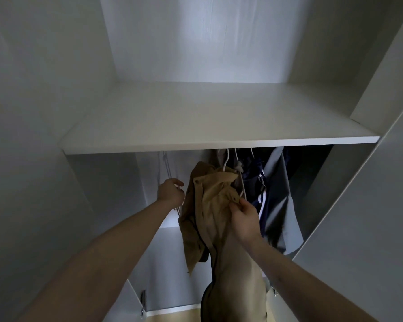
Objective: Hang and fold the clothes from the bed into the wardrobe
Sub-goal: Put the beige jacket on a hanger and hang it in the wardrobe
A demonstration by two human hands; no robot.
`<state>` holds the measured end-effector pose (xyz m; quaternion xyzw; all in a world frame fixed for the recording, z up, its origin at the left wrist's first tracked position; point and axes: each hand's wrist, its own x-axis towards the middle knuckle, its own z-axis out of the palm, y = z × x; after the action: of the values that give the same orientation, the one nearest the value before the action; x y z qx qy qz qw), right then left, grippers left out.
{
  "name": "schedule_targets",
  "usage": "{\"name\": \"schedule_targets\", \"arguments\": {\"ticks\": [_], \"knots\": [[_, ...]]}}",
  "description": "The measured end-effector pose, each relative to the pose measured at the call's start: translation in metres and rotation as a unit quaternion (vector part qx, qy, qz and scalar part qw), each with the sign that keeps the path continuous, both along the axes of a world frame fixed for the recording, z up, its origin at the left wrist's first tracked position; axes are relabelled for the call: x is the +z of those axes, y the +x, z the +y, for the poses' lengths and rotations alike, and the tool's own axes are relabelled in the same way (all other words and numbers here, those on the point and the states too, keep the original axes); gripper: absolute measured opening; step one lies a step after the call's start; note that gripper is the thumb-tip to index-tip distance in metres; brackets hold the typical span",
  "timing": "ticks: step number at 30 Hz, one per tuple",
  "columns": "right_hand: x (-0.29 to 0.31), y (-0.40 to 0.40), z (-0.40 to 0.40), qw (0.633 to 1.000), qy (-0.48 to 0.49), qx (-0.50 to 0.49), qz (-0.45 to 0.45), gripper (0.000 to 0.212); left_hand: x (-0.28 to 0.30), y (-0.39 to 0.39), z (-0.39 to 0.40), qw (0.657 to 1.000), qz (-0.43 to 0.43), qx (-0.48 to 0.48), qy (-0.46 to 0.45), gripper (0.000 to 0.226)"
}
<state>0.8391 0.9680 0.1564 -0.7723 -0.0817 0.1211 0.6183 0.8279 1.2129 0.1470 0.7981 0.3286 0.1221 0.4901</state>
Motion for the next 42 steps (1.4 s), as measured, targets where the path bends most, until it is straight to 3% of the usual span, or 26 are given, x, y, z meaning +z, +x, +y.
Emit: {"name": "schedule_targets", "arguments": {"ticks": [11,18,25,35,42], "knots": [[0.009,0.075,0.069,0.999,-0.031,-0.037,-0.015,0.014,0.001,-0.019,0.018,0.997,-0.034,-0.01,-0.064,0.035],[0.023,0.117,0.095,0.997,-0.045,-0.057,-0.02,0.031,0.003,-0.017,0.013,0.992,-0.055,-0.023,-0.112,0.053],[0.026,0.153,0.105,0.99,-0.133,-0.022,-0.038,0.039,0.0,-0.012,0.007,0.988,-0.077,-0.024,-0.135,0.054],[0.008,0.157,0.099,0.975,-0.214,0.035,-0.056,0.027,0.007,-0.021,0.003,0.978,-0.112,-0.01,-0.173,0.059],[0.015,0.143,0.076,0.963,-0.248,0.072,-0.078,0.038,0.017,-0.029,0.007,0.978,-0.102,0.009,-0.18,0.061]]}}
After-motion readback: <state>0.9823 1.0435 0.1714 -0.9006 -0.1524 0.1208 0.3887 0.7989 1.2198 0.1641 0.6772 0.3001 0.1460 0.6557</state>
